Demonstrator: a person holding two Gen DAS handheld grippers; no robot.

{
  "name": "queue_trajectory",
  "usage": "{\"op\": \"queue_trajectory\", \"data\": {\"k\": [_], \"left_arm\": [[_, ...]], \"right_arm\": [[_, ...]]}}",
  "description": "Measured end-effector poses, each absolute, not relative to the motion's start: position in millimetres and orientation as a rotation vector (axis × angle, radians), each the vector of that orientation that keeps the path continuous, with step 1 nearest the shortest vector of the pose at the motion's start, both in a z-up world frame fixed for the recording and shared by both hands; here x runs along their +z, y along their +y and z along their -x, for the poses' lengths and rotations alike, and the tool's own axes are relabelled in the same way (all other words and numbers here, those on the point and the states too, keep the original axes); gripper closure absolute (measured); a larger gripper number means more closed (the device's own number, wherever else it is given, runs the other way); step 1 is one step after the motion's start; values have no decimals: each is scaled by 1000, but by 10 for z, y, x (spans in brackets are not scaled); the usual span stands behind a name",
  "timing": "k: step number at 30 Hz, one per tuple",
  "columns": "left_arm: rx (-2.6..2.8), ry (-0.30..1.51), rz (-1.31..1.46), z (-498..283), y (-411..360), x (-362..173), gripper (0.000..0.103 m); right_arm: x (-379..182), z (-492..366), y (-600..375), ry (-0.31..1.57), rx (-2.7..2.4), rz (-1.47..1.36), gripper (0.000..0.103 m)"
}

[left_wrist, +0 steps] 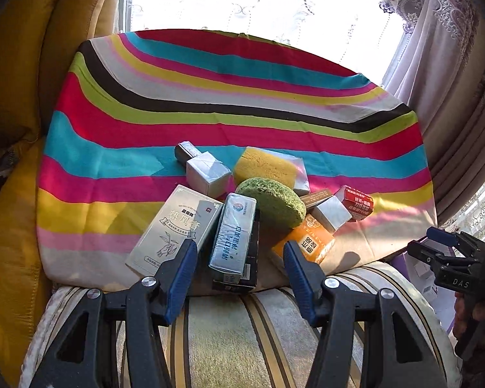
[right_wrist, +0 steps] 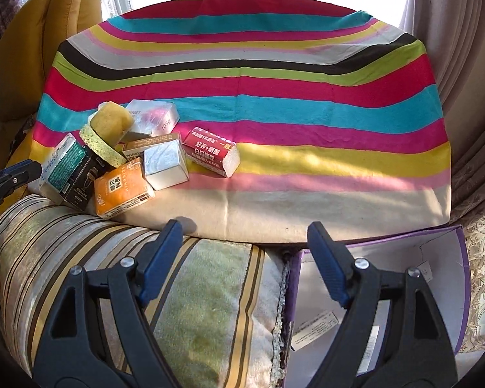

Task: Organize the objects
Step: 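Move both open grippers back to the pile, then grasp the silver-blue box with the left gripper while the right grasps the red box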

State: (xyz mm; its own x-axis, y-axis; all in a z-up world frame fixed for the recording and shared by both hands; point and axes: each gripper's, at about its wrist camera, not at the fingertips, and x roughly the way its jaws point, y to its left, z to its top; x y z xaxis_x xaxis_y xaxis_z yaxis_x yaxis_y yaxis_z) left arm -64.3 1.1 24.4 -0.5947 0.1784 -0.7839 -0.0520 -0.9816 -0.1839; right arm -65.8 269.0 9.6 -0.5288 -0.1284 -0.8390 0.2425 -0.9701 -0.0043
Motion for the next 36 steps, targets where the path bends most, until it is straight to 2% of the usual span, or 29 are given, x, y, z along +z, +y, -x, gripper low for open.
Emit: {"op": "queue_trajectory", "data": {"k": [11,14,16,19,31,33,35,36], "left_arm": [[2662,-92,1412,829,96,115,48],[2642,-83,1437,866,114,66,54],[2628,-78,1449,888,130,37,64],[2611,-70,1461,922,159,-3,72],[2628,-98,1433,992,171,34,72],[2631,-94,1427,1010,193,40,72],[2634,-91,1421,1016,210,45,72],[2634,-90,1419,1021,217,47,72]], "right_arm": [[-52,1105,2352,412,-2437,-1309,21],[-135,1216,2279,470,-2391,-1305,21],[-178,1283,2264,483,-2376,-1303,21],[-232,1374,2229,512,-2355,-1301,21],[-415,1680,2158,496,-2282,-1312,22],[-437,1698,2141,497,-2272,-1322,32],[-467,1699,2123,498,-2258,-1337,52],[-482,1693,2113,493,-2251,-1346,57]]}}
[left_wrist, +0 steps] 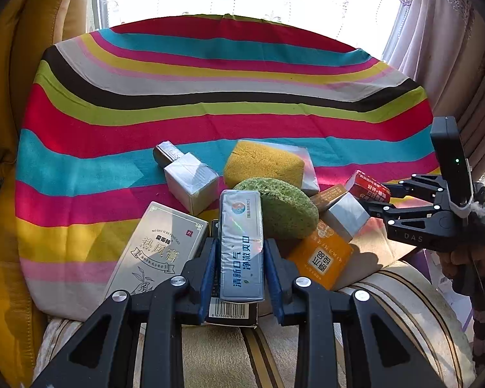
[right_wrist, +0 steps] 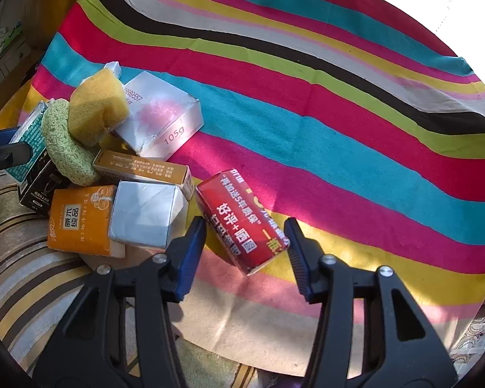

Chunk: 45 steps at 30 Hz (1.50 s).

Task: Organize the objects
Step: 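Grasp the silver-blue box with the left gripper while the right grasps the red box, then carry the silver-blue and red boxes over the storage box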

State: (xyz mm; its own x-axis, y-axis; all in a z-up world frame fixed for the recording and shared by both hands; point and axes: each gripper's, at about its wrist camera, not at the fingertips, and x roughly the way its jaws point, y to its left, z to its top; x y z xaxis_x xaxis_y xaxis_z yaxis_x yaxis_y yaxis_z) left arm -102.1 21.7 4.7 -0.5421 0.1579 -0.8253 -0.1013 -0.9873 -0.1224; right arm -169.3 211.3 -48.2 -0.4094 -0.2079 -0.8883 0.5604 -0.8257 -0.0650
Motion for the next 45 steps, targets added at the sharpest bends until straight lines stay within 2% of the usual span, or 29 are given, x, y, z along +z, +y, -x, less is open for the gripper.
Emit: {"op": "queue_trajectory", "data": {"k": [2,3,10,26,45], "left_arm": [[2638,-86,1415,1020,231,53,72],[2639,-84,1412,1018,236,58,72],[2663,-89,1380,980,261,122,72],[2678,-97,1293,769,467,314,73],[2590,-40,1234,510,1038,456,73]], "right_arm": [[-503,1675,2099,490,-2245,-1360,70],[-498,1651,2097,485,-2253,-1359,71],[-418,1512,2169,381,-2343,-1397,71],[48,973,2401,340,-2617,-1358,71],[201,521,2835,276,-2766,-1363,71]]}}
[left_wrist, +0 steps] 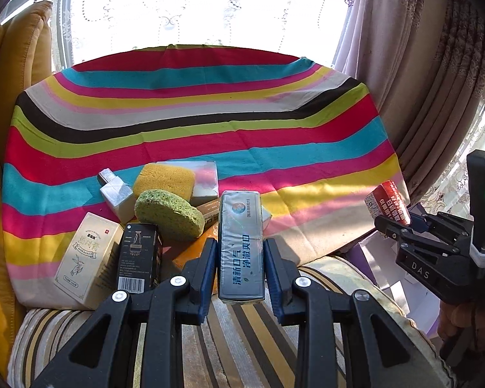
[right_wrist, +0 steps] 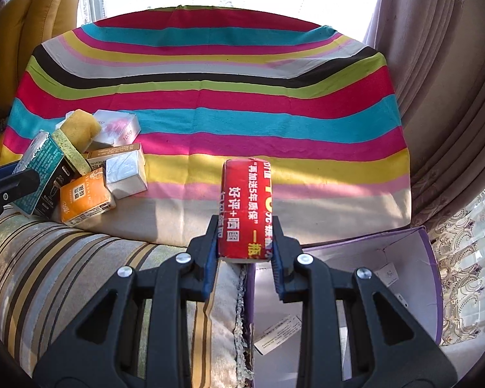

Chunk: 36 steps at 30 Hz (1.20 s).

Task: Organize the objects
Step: 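Carry the silver-blue and red boxes over the storage box, then open both grippers to drop the boxes into the storage box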

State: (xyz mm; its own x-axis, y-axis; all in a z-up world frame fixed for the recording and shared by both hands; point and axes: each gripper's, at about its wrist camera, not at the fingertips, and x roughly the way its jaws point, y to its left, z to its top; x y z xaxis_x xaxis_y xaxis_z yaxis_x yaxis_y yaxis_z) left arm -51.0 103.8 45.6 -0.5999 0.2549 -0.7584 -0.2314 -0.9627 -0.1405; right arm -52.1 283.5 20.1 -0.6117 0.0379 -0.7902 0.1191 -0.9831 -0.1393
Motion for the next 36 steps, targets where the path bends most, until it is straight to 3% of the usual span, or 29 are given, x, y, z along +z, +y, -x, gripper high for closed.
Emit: {"op": "queue_trajectory", "data": {"k": [36], "left_arm": [[2111,136,1185,115,2833,387,73]], "right_arm": [[182,-70,4145,81,-3023,-1511,71]]}}
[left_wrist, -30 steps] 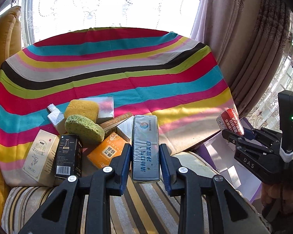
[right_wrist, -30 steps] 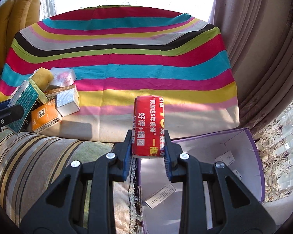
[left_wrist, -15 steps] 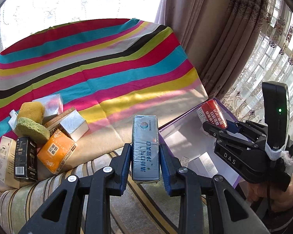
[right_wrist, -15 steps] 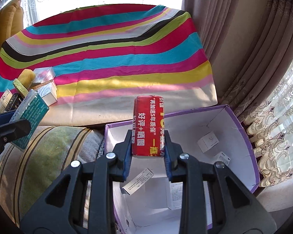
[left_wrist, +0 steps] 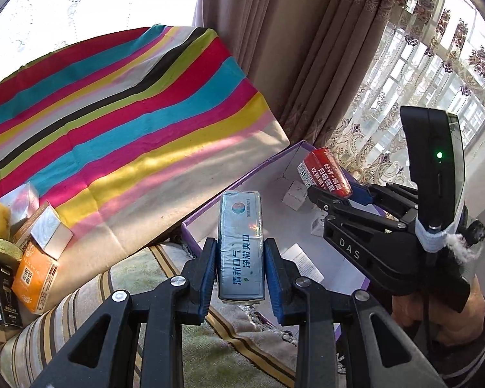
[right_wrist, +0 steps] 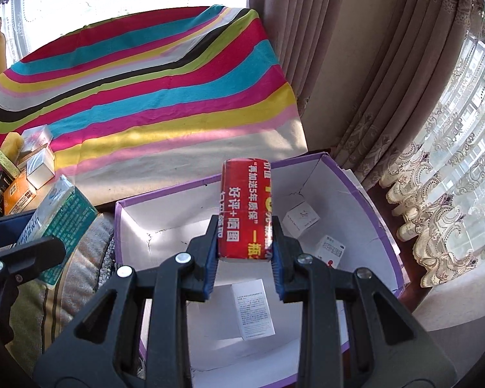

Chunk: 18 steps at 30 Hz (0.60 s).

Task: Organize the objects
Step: 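Open both grippers to drop the boxes into the storage box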

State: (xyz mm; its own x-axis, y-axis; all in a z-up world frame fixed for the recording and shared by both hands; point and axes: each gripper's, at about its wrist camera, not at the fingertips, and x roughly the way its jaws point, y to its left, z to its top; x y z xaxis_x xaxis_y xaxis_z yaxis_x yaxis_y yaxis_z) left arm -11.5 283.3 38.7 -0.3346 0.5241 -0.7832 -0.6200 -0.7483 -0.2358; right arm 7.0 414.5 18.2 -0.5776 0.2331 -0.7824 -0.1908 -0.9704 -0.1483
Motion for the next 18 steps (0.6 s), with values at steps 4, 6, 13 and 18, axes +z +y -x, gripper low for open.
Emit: {"op": "queue_trajectory", "data": {"k": [4,6,13,18], "left_arm": [[2068,118,1170,112,2923,391,69],[2069,107,1169,117,2923,401,58],[2168,78,1108,122,2717,549,30],[2268,83,1059,113,2513,676,19]], "right_arm": [[192,-78,4187,-72,2571,1288,70],[201,-76,4200,-62,2563,1289,64],[294,-66,4103,-59,2597,1265,26],[383,-46,3974,-63,2622,1241,15]]}}
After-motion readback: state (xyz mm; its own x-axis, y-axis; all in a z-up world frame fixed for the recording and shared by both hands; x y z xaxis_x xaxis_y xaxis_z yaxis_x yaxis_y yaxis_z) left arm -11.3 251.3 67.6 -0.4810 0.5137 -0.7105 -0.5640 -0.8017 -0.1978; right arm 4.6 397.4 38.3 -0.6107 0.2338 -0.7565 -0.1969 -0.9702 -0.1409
